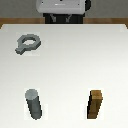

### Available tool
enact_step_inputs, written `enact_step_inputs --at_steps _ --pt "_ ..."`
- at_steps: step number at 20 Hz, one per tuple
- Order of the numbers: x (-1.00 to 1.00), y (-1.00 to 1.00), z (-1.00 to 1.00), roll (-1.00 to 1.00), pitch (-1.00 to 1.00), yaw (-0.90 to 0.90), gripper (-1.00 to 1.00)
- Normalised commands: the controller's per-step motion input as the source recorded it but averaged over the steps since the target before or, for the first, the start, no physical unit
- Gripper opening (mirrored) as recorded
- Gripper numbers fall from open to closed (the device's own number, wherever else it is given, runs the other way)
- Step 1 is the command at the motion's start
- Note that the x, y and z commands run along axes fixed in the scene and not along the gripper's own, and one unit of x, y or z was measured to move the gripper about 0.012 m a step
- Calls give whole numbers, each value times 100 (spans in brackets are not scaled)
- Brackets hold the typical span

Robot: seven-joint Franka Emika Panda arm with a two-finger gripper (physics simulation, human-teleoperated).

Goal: Put the loop with the handle onto the peg.

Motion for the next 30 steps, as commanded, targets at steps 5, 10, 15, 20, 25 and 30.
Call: enact_step_inputs --at_steps 5,10,15,20,25,30 --pt "0 0 0 0 0 0 100" --pt "0 -20 0 0 0 0 100" --pt "0 -80 0 0 0 0 100" --pt "0 -100 0 0 0 0 100" --pt "0 -80 0 0 0 -3 100" --pt "0 0 0 0 0 -3 100"
